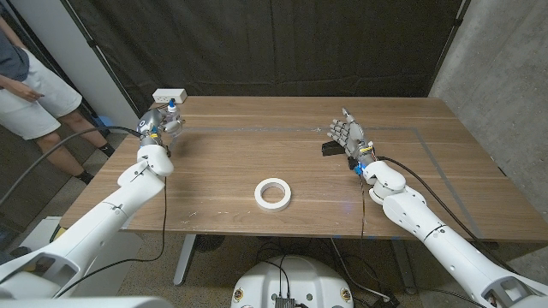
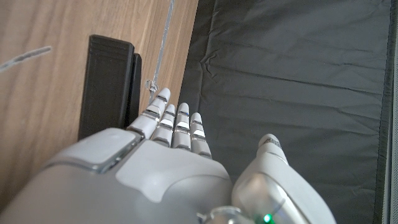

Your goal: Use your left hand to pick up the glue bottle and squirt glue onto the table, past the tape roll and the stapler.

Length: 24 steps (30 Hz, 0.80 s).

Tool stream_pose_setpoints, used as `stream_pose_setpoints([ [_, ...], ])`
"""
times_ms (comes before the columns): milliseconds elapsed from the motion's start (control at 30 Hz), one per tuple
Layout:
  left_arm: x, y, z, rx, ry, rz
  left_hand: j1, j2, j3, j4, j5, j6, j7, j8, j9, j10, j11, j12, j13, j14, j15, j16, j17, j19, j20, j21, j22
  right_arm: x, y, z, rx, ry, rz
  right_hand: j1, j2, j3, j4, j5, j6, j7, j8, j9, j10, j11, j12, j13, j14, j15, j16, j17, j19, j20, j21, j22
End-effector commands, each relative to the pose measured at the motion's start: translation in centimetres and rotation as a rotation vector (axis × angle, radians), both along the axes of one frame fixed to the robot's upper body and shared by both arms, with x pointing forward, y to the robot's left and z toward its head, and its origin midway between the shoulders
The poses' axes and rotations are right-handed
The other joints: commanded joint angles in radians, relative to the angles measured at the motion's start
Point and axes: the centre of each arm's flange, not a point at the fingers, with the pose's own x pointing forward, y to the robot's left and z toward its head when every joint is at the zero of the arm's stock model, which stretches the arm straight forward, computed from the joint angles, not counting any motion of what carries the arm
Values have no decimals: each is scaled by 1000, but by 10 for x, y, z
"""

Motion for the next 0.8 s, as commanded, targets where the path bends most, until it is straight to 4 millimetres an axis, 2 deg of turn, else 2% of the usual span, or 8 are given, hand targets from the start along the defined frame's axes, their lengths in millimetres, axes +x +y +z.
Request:
stream_pose_setpoints([
  [33, 28, 7, -6, 1, -2, -32, 1, 5, 121, 114, 4, 24, 24, 1, 2, -7, 2, 1, 4, -12, -6, -2, 2, -6, -67, -4, 5, 0, 2, -2, -24, 13, 1, 8, 0, 3, -4, -2, 8, 1, 0, 5, 7, -1, 1, 4, 6, -1, -2, 3, 3, 0, -4, 3],
  [433, 38, 3, -26, -16, 35, -50, -3, 0, 121, 114, 4, 13, 22, 0, 2, -22, 0, 0, 5, -31, 0, -3, 3, -21, -60, -9, 5, -4, 2, -7, -47, 45, -8, 8, 0, 2, -4, -2, 7, -2, -1, 5, 6, -1, 0, 4, 5, -1, -2, 3, 3, 0, -4, 3],
  [733, 43, 0, -41, -17, 55, -43, -9, -5, 122, 114, 4, -30, 20, -9, 3, -53, 2, -3, 6, -64, 5, -3, 3, -34, -49, -11, 5, -6, 1, -10, -60, 64, -15, 8, 0, 2, -4, -2, 5, -6, -1, 5, 6, -2, 0, 4, 5, -1, -2, 3, 3, 0, -4, 3],
  [800, 44, 0, -43, -19, 54, -43, -9, -7, 122, 113, 4, -42, 26, -10, 4, -62, 0, -3, 6, -72, 9, -3, 3, -34, -47, -10, 5, -6, 0, -10, -60, 66, -15, 8, 0, 2, -4, -2, 6, -5, -1, 5, 6, -2, 0, 4, 5, -2, -2, 3, 3, 0, -4, 3],
])
